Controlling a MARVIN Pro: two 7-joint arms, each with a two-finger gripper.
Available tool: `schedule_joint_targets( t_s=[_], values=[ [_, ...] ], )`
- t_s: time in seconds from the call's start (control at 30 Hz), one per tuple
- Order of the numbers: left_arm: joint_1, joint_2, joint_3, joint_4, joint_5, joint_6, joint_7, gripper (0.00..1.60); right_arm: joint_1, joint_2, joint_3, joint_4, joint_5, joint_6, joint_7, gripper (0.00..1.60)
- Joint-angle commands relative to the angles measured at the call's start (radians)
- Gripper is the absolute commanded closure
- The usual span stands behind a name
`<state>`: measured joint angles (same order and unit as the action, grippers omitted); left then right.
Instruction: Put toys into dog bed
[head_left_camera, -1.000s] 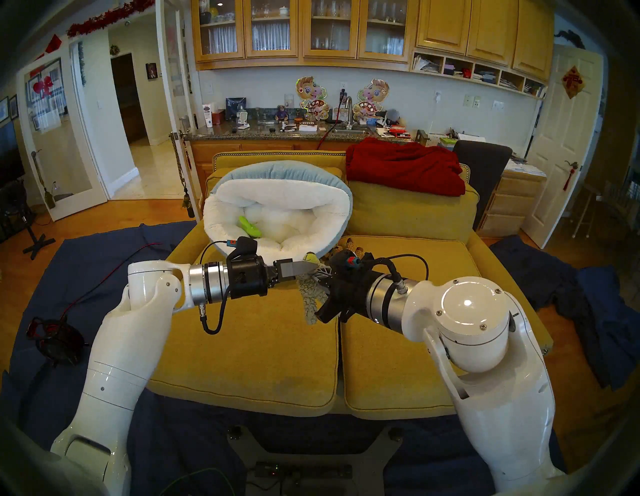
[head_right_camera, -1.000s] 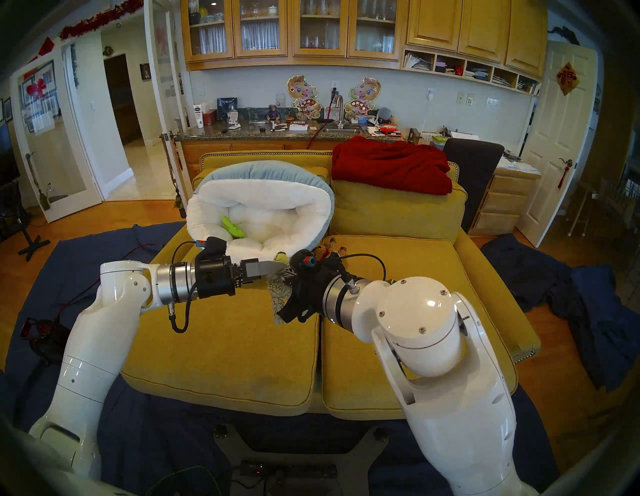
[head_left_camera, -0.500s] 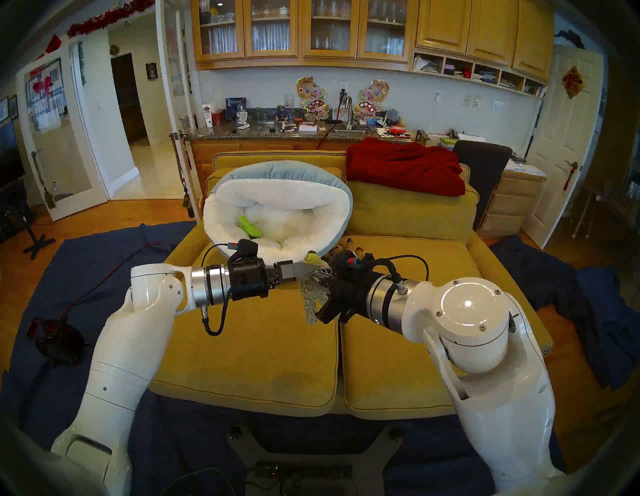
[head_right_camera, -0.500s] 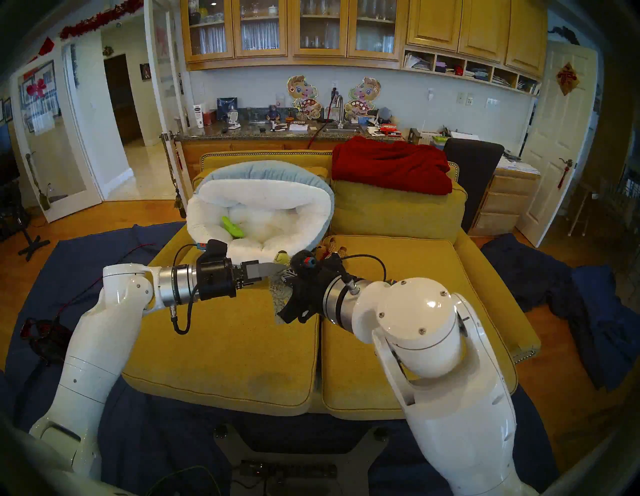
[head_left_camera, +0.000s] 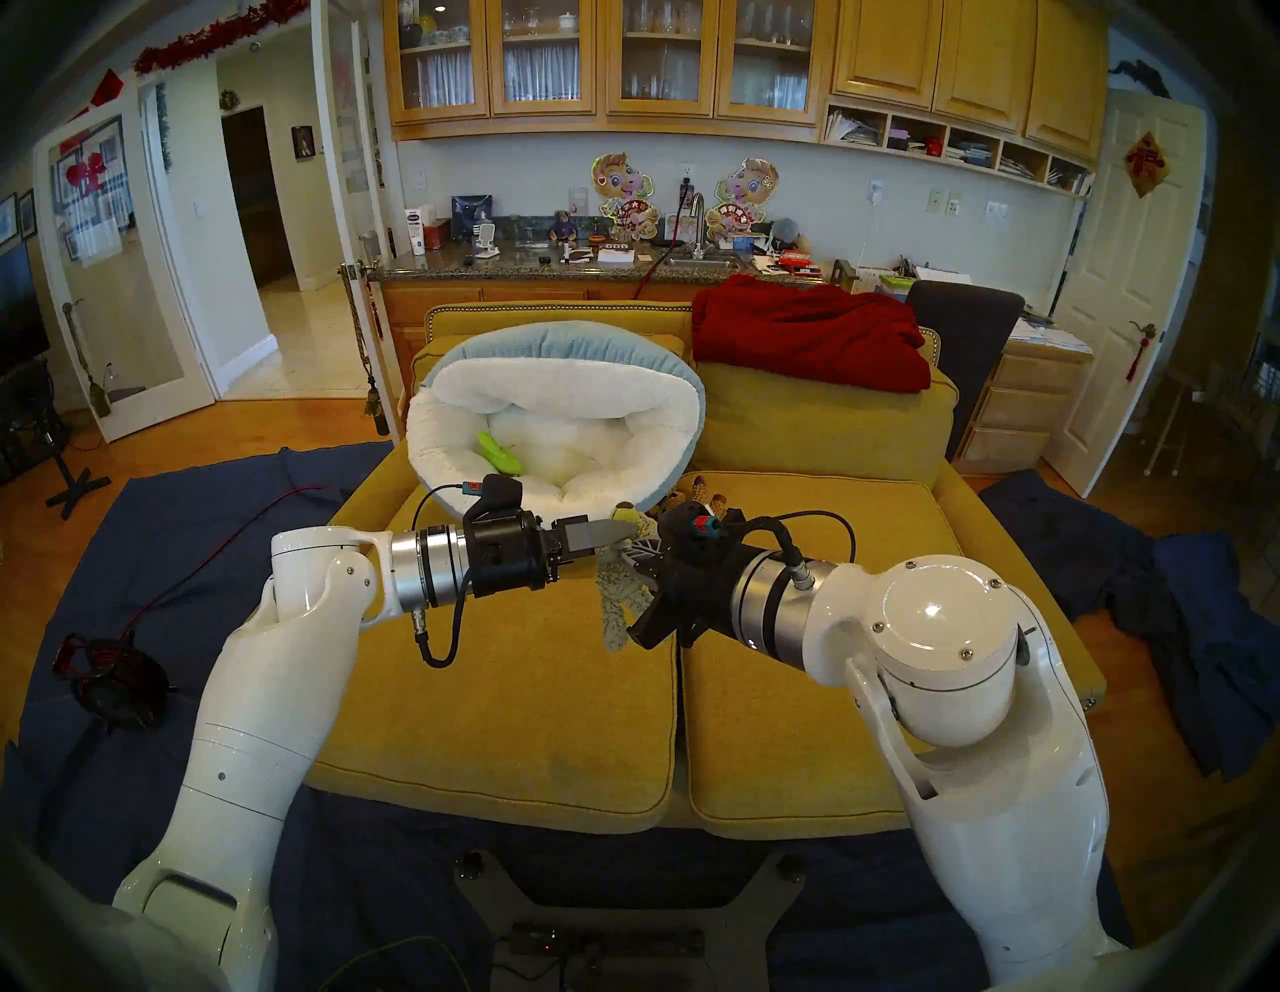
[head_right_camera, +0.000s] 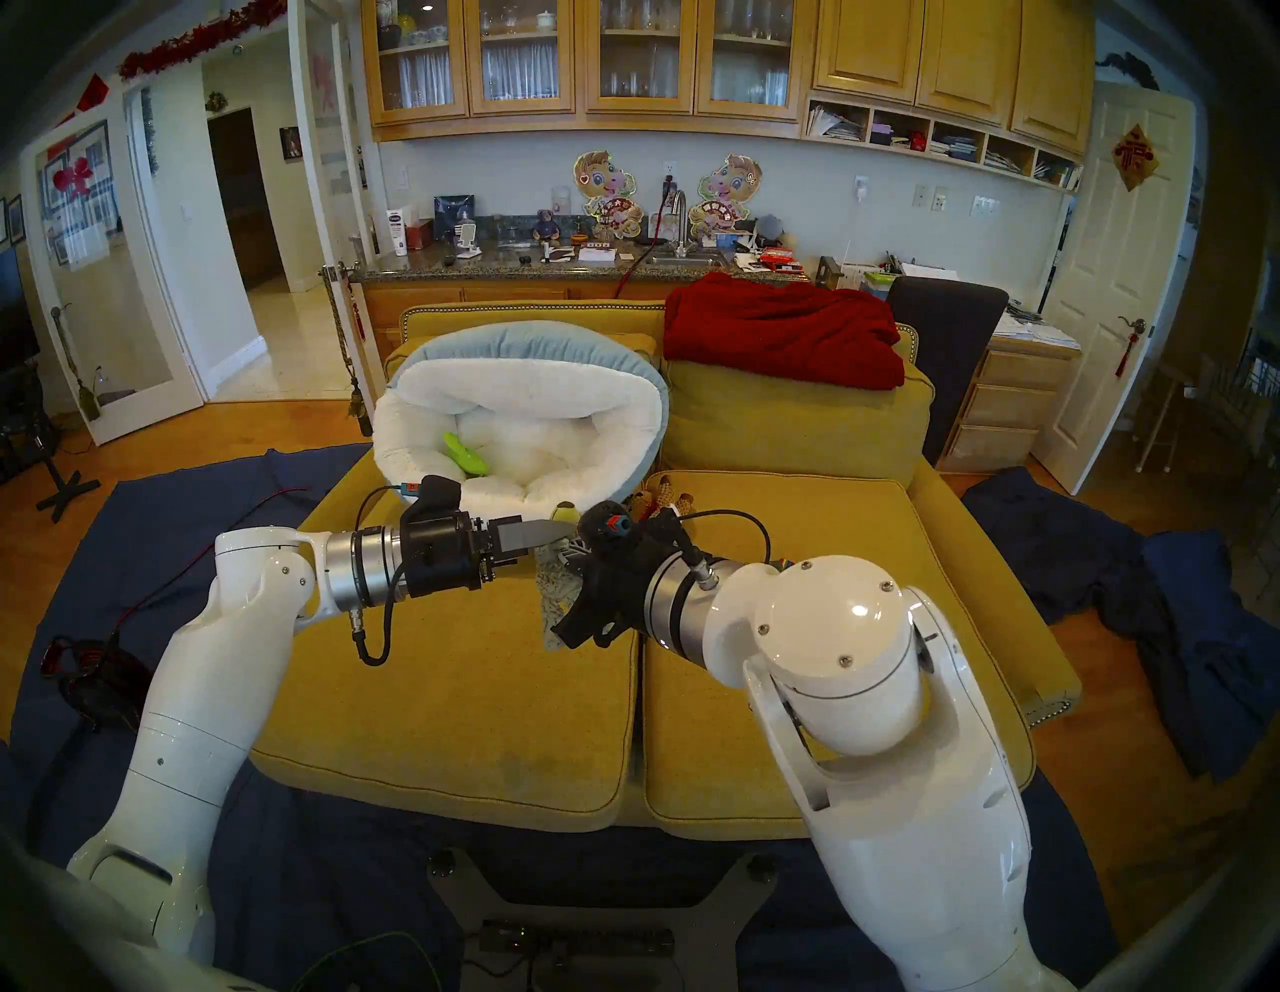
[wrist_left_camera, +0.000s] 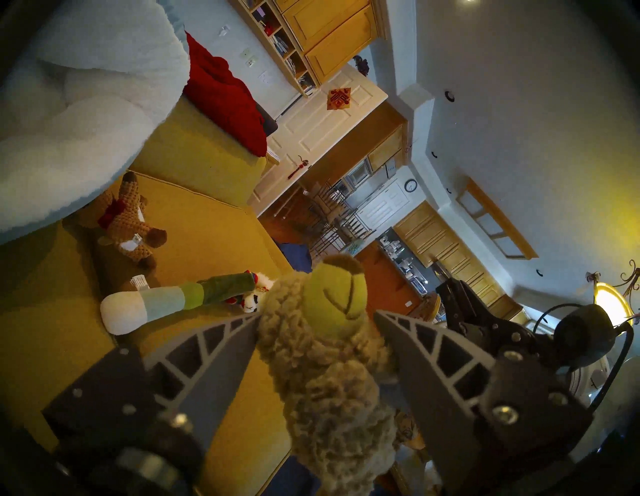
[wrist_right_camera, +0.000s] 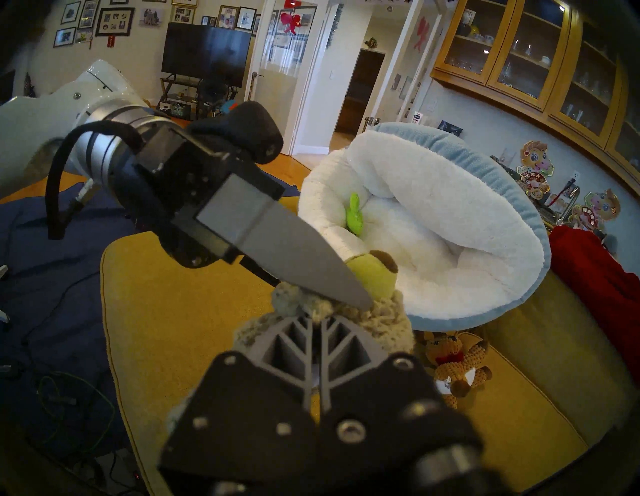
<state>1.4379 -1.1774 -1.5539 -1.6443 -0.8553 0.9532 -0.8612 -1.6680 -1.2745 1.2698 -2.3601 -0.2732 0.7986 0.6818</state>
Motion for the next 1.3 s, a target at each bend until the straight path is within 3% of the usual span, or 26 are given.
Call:
schedule_joint_targets(
  t_s=[0.0,0.33,0.4,0.47,0.5,0.73,0.77,0.8,0.83,0.87,0.9,1.27],
  values=[
    [-0.04,-0.028,-0.006,-0.005,-0.022,0.007,-0.001,0.8,0.017,-0.016,0.006,-0.037,0.017,-0.015,0.006,1.6],
    [-0.04,-0.045,-0.012,-0.004,-0.029,0.007,0.006,1.03,0.012,-0.022,0.016,-0.04,0.03,-0.02,0.01,1.6],
    [-0.038,-0.048,-0.014,-0.007,-0.027,0.007,0.01,1.14,0.011,-0.022,0.017,-0.04,0.031,-0.022,0.01,1.6],
    [-0.036,-0.049,-0.015,-0.009,-0.024,0.007,0.012,1.39,0.01,-0.023,0.017,-0.04,0.031,-0.022,0.009,1.6],
    [-0.035,-0.05,-0.016,-0.01,-0.023,0.007,0.012,1.6,0.01,-0.023,0.017,-0.041,0.031,-0.023,0.009,1.6],
    [-0.025,-0.045,-0.023,-0.013,-0.009,-0.018,0.012,1.6,0.009,-0.022,0.018,-0.044,0.037,-0.022,0.016,1.6],
    [-0.026,-0.044,-0.024,-0.012,-0.009,-0.019,0.012,1.6,0.008,-0.022,0.018,-0.045,0.038,-0.022,0.017,1.56],
    [-0.026,-0.044,-0.026,-0.01,-0.009,-0.021,0.012,1.6,0.007,-0.022,0.018,-0.046,0.039,-0.022,0.017,1.26],
    [-0.026,-0.043,-0.027,-0.009,-0.009,-0.021,0.012,1.6,0.007,-0.022,0.018,-0.046,0.039,-0.022,0.018,0.62],
    [-0.026,-0.043,-0.03,-0.009,-0.009,-0.024,0.013,1.6,0.007,-0.022,0.019,-0.047,0.039,-0.021,0.019,0.12],
    [-0.025,-0.042,-0.032,-0.009,-0.008,-0.027,0.014,1.6,0.008,-0.021,0.02,-0.047,0.042,-0.018,0.025,0.0],
    [-0.032,0.012,-0.055,0.007,0.049,-0.098,0.02,1.6,-0.031,0.001,0.051,-0.049,0.041,-0.004,0.039,0.0]
  ],
)
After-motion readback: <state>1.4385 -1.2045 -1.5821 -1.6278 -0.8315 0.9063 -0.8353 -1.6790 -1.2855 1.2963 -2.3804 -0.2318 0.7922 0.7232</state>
